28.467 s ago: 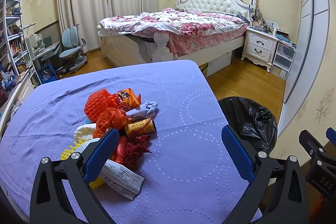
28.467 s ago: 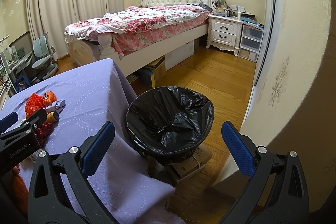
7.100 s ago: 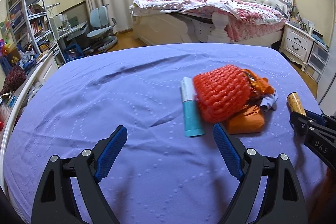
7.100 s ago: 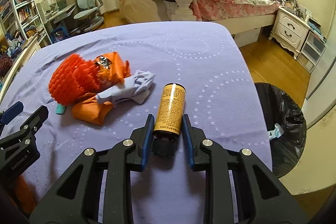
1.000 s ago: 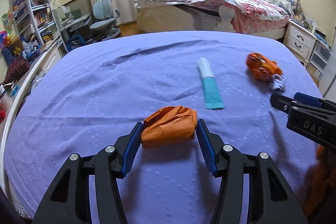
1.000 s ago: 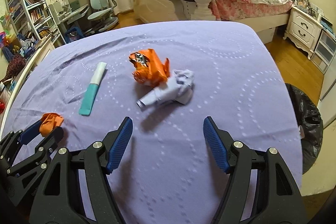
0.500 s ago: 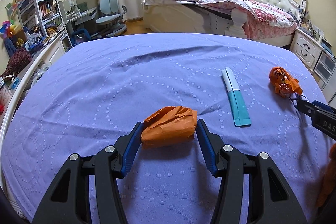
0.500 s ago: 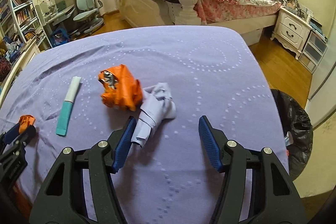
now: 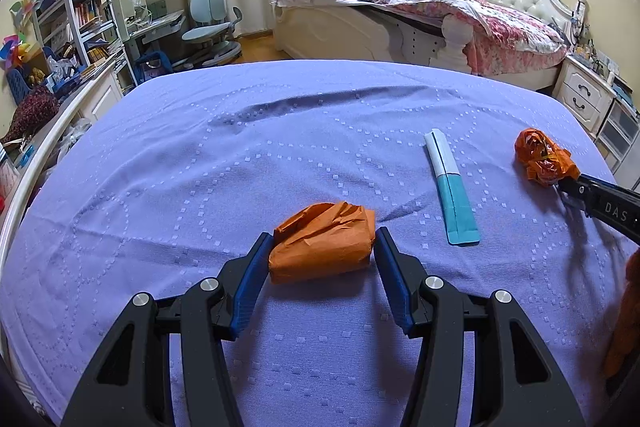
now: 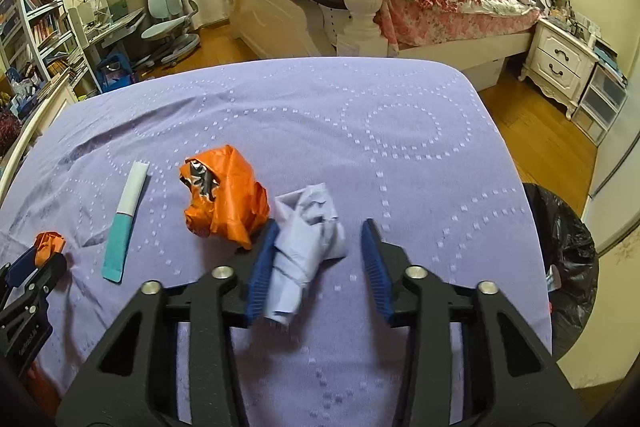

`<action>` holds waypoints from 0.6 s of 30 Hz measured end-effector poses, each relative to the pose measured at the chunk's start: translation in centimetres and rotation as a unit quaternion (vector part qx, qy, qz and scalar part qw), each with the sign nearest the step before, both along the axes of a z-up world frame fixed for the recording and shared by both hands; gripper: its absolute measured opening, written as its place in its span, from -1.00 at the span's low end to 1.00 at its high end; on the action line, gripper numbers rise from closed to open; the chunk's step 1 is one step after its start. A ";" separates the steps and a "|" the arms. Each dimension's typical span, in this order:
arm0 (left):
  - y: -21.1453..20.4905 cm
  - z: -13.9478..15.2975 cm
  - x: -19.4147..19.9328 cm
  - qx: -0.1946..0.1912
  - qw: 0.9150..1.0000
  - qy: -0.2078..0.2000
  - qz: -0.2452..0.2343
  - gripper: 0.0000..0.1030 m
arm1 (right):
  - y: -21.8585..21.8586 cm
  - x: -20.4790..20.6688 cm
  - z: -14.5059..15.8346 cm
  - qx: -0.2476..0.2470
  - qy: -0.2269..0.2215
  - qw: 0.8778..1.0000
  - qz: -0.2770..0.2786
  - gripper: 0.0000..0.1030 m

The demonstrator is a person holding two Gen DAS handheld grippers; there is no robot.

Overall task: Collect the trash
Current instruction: 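Grasp the orange plastic bag with the left tool while the right tool grasps the light blue cloth, then carry the orange bag and light blue cloth over the black bin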

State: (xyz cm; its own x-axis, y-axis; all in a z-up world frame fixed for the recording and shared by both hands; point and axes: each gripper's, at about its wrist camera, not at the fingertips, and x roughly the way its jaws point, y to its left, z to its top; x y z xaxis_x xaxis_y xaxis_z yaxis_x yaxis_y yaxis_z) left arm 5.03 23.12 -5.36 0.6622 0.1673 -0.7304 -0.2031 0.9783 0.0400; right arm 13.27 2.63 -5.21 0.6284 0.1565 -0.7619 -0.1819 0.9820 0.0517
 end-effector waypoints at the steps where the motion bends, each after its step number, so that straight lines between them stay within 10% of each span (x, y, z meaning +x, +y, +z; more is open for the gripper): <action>1: 0.0 0.0 0.0 0.000 1.000 -0.001 0.000 0.04 | -0.1 0.0 0.0 0.001 0.001 1.000 0.001 -0.36; 18: -3.0 0.8 -1.8 -0.004 1.000 -0.021 -0.022 0.04 | -4.8 -4.8 0.8 0.014 -0.017 1.000 -0.013 -0.36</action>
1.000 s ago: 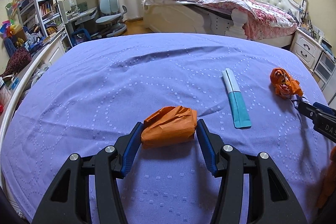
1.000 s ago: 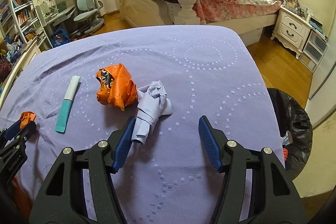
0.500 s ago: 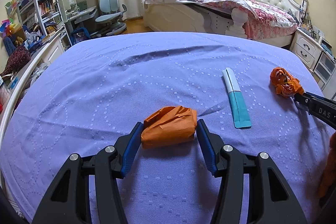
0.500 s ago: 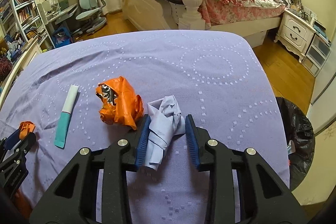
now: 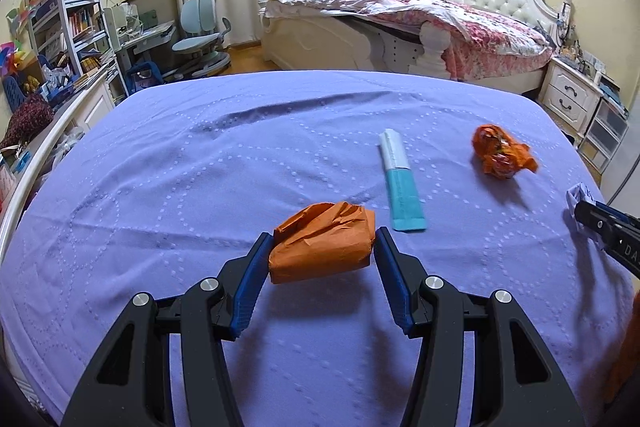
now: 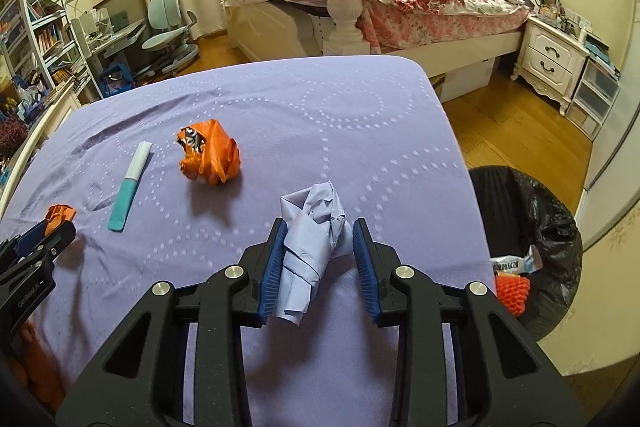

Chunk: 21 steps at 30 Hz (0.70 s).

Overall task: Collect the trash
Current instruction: 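Carry the orange bag and light blue cloth over the black bin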

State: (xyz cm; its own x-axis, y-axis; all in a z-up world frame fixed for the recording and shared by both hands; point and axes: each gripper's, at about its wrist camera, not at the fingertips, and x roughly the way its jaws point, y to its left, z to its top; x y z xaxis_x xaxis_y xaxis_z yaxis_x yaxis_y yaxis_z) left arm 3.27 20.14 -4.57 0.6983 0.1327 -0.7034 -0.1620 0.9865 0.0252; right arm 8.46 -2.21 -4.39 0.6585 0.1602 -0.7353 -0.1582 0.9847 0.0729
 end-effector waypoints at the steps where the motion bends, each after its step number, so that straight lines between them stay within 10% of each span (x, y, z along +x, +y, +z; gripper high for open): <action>1: -0.6 0.1 -0.3 -0.001 1.000 -0.003 -0.004 0.04 | -0.4 -0.4 0.1 0.003 -0.001 1.000 -0.002 -0.36; 21: -12.7 2.4 -0.6 0.000 0.993 -0.042 -0.113 0.04 | -9.1 -5.0 1.4 0.013 -0.037 0.997 -0.068 -0.36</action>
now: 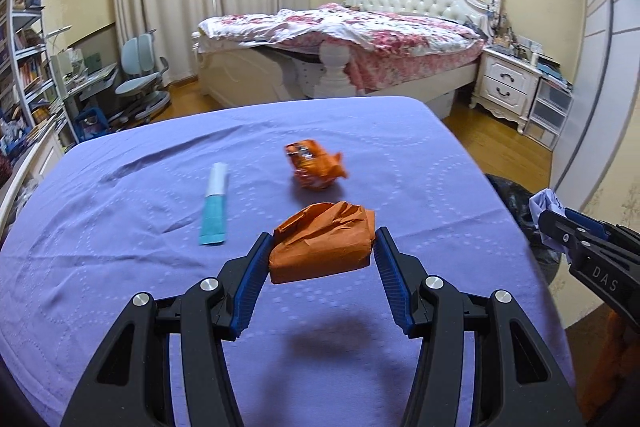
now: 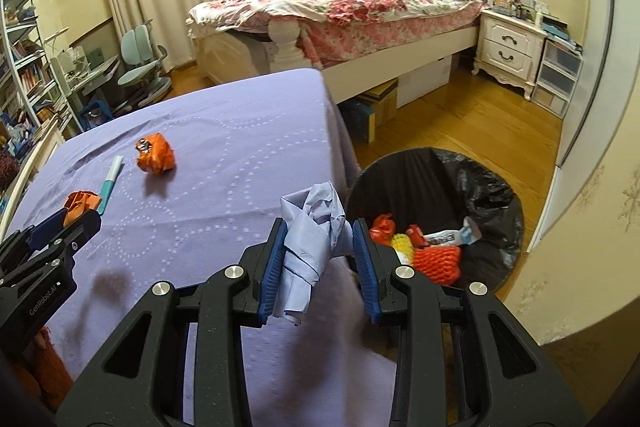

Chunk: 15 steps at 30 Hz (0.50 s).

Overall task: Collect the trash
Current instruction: 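Carry the orange bag and light blue cloth over the black bin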

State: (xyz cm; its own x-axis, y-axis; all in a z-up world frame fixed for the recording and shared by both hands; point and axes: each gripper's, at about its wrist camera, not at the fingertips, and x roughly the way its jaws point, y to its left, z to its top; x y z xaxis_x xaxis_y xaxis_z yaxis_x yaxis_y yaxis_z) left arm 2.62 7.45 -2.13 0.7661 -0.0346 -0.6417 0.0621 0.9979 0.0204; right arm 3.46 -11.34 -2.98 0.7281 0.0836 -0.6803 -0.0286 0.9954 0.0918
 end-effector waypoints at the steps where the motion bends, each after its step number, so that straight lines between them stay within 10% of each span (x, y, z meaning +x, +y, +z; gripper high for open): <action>1: -0.7 0.0 0.1 0.001 1.000 0.000 -0.007 0.04 | -0.6 -0.1 0.0 0.001 -0.002 1.000 -0.006 -0.36; 15: -9.6 0.5 3.6 0.010 0.997 -0.010 -0.080 0.04 | -7.2 0.6 -0.4 0.010 -0.004 0.998 -0.054 -0.36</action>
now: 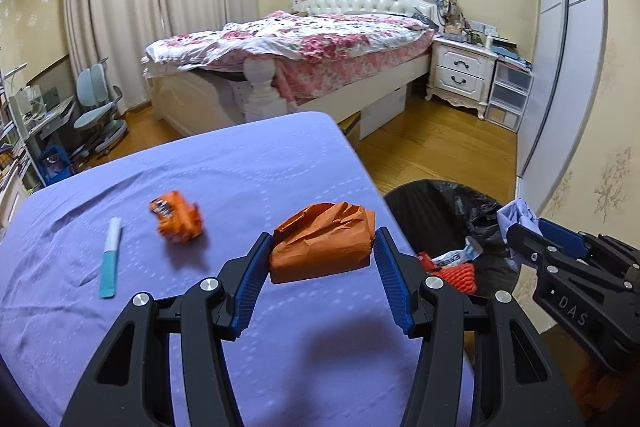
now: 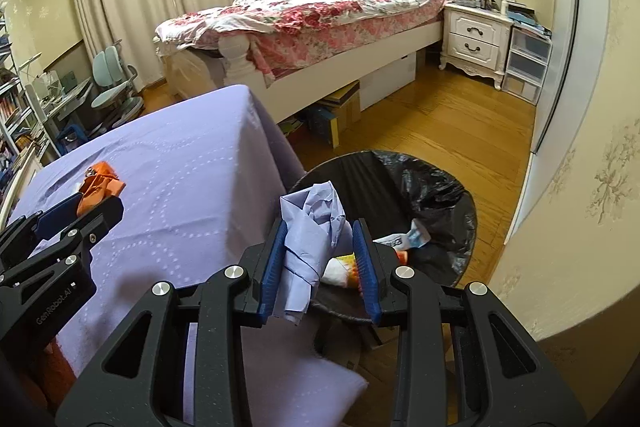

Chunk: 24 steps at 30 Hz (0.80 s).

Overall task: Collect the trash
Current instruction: 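Carry the orange bag and light blue cloth over the black bin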

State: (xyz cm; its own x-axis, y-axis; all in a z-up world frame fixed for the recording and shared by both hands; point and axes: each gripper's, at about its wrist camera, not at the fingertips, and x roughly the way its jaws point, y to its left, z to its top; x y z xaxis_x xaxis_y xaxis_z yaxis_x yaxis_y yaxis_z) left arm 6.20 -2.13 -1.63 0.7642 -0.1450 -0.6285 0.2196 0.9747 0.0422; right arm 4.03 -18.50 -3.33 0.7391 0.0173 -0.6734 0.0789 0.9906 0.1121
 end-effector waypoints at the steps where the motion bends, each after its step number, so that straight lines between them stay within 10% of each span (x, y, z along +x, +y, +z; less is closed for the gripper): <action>1: -0.7 0.0 0.2 0.001 1.000 0.000 -0.004 0.04 | -0.3 0.1 0.0 0.001 0.000 1.000 -0.002 -0.36; 24: -7.9 -1.6 4.8 0.031 0.999 0.012 -0.035 0.04 | -6.3 3.6 -1.1 0.012 0.008 0.999 -0.052 -0.36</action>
